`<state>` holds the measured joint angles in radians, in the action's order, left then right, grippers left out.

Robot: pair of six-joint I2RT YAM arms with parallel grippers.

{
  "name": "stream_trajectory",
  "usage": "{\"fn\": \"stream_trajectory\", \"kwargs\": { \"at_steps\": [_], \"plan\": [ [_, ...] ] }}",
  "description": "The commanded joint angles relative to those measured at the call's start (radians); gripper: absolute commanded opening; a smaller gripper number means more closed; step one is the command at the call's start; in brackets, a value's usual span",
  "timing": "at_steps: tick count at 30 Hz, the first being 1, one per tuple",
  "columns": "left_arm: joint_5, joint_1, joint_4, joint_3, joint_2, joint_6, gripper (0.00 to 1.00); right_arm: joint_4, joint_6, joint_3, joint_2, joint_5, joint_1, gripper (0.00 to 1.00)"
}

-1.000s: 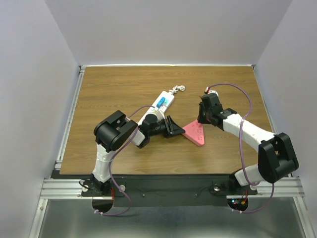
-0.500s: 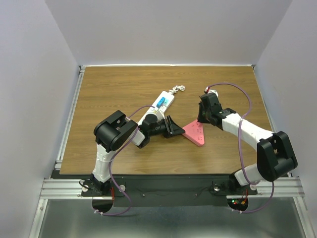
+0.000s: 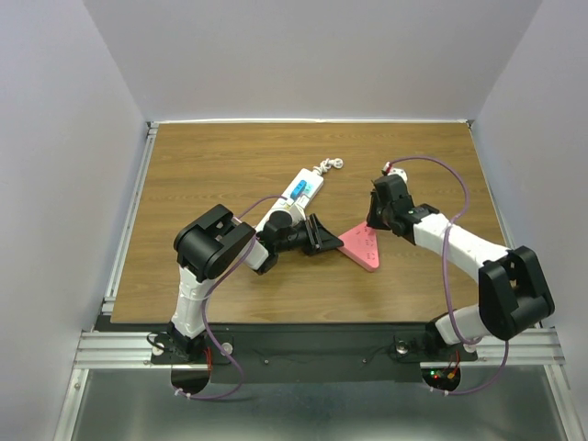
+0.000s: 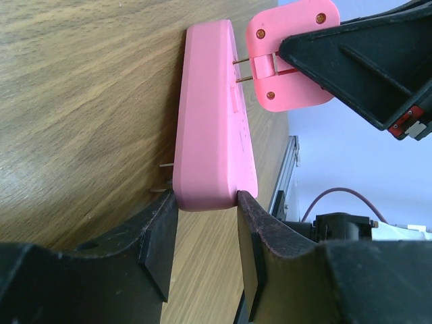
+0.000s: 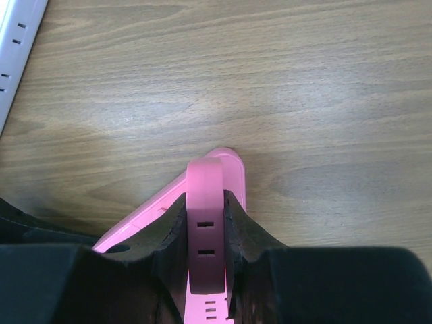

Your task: Insert the plug

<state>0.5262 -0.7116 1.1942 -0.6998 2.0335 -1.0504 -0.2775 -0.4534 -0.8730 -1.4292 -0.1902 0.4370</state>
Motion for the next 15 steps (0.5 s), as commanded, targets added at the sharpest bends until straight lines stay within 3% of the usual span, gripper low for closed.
{"fn": "stream_trajectory", "kwargs": {
  "at_steps": [1,15],
  "plan": [
    [0.003,0.003,0.01,-0.021,-0.03,0.047,0.21,-0.068,-0.042,0.063,-0.007,0.054,-0.003,0.0],
    [0.003,0.003,0.01,-0.027,-0.029,0.046,0.2,-0.034,-0.059,0.112,-0.002,0.071,-0.001,0.0]
  ]
}}
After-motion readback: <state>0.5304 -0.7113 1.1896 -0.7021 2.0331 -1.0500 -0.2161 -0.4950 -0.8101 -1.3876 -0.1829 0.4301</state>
